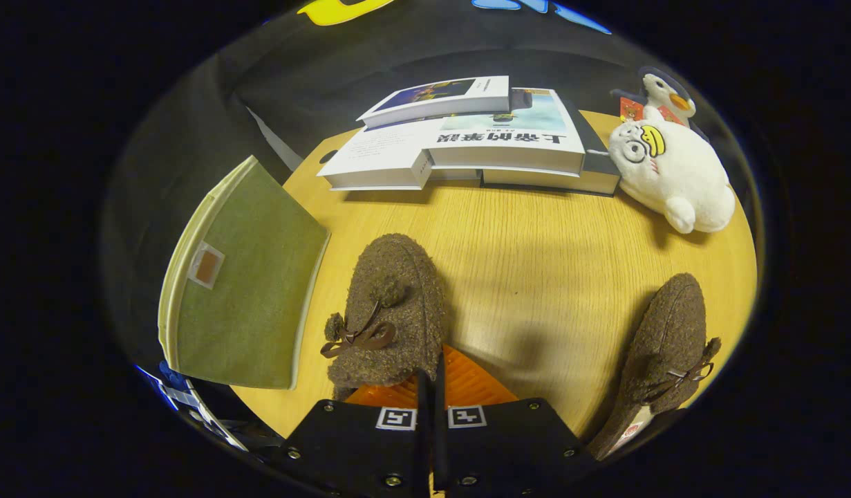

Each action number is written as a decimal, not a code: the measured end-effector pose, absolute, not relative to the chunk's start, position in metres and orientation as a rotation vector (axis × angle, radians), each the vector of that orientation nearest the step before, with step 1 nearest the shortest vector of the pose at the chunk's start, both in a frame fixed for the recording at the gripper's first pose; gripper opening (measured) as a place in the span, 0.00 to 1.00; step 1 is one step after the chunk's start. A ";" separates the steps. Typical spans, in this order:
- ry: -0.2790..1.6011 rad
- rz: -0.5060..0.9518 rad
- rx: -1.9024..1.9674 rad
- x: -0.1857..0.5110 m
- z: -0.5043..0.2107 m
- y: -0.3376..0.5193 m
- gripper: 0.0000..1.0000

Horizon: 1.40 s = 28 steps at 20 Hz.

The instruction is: Open the storage box then place both shoes into the box .Put the left shoe in first, then the right shoe, with the right side of both shoes facing outward in a uniform manner.

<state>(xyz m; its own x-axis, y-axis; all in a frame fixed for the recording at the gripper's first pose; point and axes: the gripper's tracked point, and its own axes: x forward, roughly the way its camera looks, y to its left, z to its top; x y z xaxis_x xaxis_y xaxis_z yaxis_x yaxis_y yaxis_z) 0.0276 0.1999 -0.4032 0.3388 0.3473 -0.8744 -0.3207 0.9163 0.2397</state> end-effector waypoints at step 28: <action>1.039 0.773 0.023 0.020 -0.232 0.428 0.02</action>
